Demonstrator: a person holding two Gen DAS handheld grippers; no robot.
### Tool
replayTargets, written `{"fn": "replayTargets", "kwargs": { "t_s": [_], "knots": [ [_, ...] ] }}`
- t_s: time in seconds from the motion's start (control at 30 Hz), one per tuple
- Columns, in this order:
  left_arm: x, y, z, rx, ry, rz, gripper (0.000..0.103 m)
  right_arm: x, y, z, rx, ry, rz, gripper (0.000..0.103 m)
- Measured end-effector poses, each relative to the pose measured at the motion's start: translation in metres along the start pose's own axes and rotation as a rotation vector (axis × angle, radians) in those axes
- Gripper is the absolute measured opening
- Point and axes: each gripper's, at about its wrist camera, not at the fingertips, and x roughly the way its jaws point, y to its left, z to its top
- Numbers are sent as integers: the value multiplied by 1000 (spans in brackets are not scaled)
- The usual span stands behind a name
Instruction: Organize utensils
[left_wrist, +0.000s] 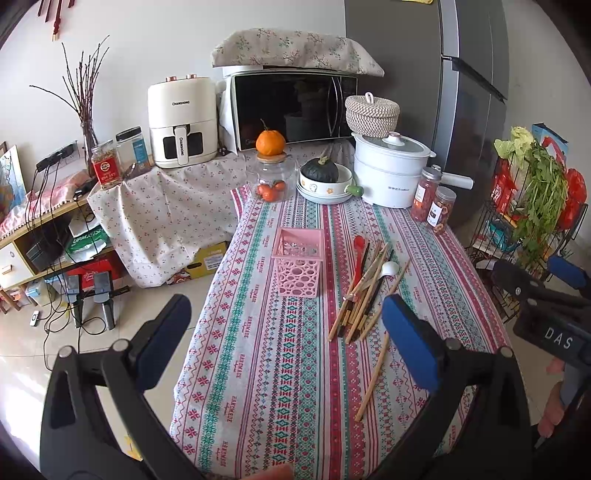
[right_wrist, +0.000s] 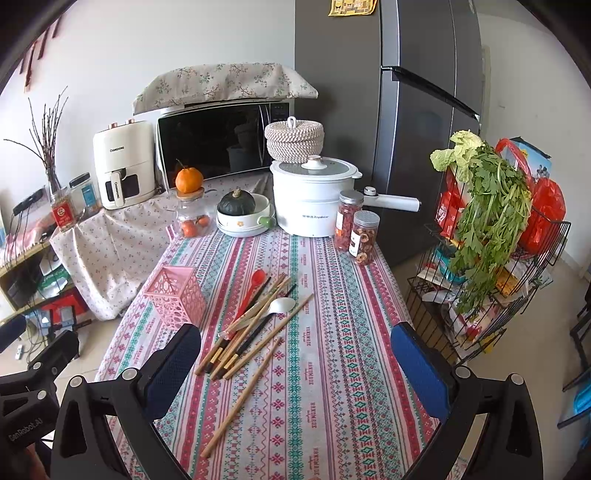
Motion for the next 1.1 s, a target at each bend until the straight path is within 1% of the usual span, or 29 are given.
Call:
{"fn": "replayTargets", "kwargs": {
  "t_s": [1.1],
  "knots": [
    [-1, 2, 0, -2, -2, -3, 103, 1, 1, -1, -1, 5, 2, 103]
  ]
}}
